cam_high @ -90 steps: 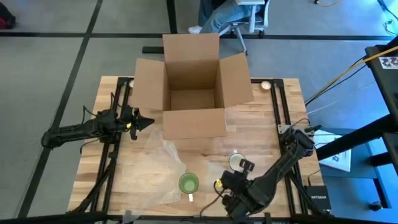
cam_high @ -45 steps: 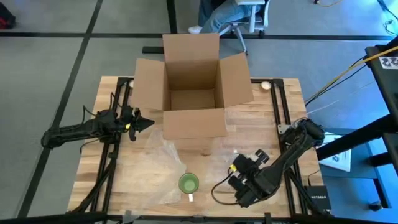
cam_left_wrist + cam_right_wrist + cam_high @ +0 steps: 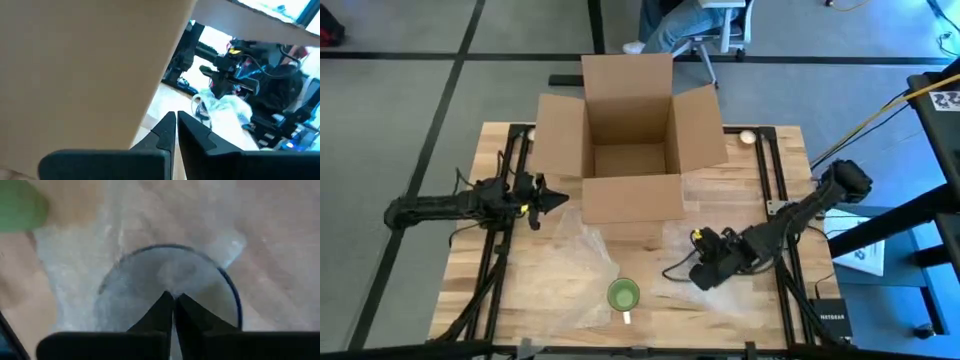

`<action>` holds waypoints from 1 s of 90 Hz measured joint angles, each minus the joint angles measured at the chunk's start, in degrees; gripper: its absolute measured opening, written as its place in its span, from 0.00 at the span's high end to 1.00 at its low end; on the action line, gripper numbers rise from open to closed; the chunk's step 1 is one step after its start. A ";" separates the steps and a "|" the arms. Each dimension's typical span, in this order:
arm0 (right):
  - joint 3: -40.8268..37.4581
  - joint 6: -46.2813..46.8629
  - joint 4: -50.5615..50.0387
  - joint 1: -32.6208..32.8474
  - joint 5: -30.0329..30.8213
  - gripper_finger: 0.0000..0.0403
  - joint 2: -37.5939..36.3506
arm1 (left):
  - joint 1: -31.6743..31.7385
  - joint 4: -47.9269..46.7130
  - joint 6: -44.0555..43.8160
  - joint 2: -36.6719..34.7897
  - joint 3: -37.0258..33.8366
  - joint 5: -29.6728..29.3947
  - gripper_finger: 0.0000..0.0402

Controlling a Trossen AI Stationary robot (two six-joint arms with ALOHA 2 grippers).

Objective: Wrap mug
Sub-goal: Wrap the blue mug with the right transparent bubble wrap

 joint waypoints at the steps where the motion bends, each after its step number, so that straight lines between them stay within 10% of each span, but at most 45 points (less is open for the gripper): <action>1: -0.36 -0.35 0.49 -0.19 -0.19 1.00 0.00 | -0.27 -0.01 0.21 0.61 0.26 -0.20 1.00; 42: -2.35 -9.58 1.77 -1.80 0.34 1.00 0.00 | -20.61 2.80 15.01 37.36 23.05 -13.24 1.00; 90: -2.33 -13.62 1.97 -1.78 0.78 1.00 0.04 | -36.93 14.68 7.22 73.99 37.40 -29.04 1.00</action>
